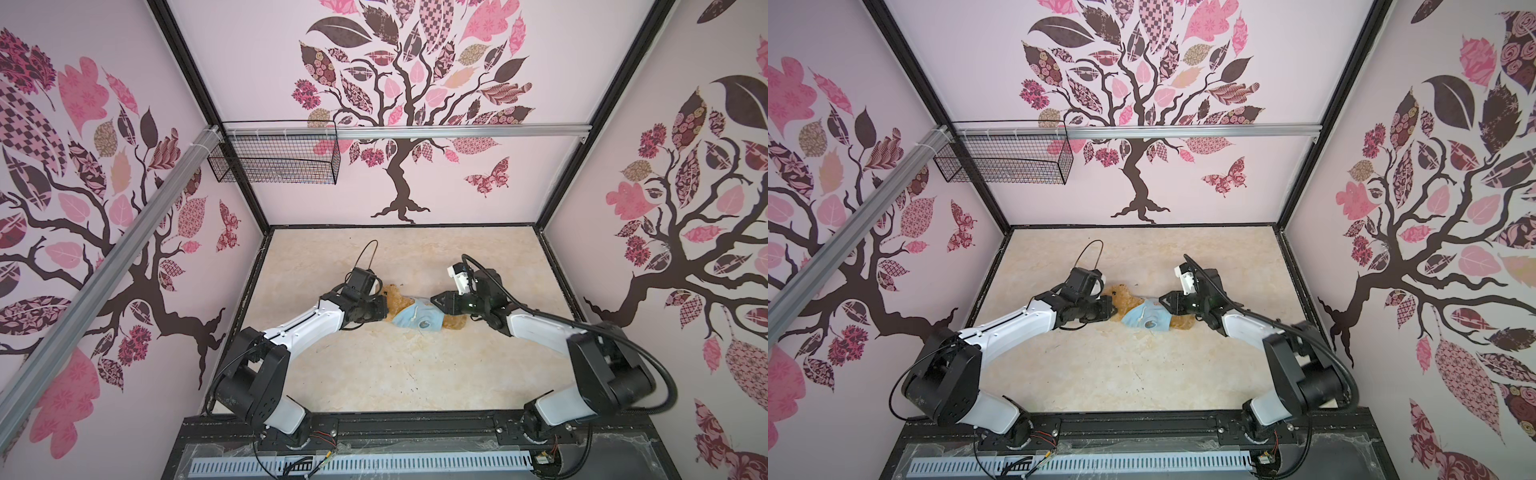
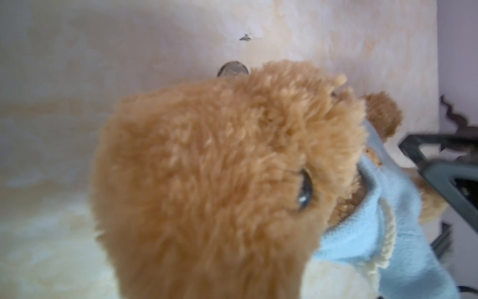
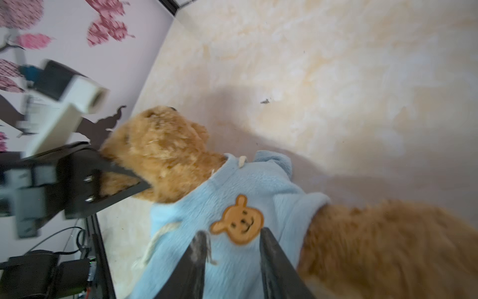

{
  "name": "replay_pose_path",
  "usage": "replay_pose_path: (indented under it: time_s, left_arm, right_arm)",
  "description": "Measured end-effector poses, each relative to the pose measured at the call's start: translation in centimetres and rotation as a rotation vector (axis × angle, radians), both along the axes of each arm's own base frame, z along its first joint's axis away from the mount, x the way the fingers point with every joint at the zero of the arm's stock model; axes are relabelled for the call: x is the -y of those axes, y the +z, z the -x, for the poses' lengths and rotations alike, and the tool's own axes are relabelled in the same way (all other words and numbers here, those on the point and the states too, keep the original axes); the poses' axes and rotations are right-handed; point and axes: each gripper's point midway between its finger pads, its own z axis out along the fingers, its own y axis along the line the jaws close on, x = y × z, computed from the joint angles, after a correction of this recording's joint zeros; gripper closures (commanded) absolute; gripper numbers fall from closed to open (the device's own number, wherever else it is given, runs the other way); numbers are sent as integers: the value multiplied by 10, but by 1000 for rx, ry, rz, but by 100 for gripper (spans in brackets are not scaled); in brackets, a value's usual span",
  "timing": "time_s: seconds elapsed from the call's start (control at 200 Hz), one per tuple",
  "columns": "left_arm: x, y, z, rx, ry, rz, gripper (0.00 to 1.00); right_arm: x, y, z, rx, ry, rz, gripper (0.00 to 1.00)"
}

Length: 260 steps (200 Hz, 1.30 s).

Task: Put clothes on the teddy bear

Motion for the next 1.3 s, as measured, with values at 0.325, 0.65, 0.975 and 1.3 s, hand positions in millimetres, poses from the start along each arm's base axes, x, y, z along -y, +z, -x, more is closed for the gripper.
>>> replay_pose_path:
  time_s: [0.325,0.65,0.975,1.3]
  left_arm:
    - [-46,13,4,-244,77,300,100]
    - [-42,29,7,-289,62,425,100]
    - [-30,47,19,-271,16,472,100]
    - [-10,52,33,-280,-57,477,100]
  right_arm:
    - [8,56,67,400,30,29,41]
    - [-6,-14,96,405,138,82,22]
    - [-22,-27,70,547,158,129,12]
    - [-29,-7,46,710,177,113,12]
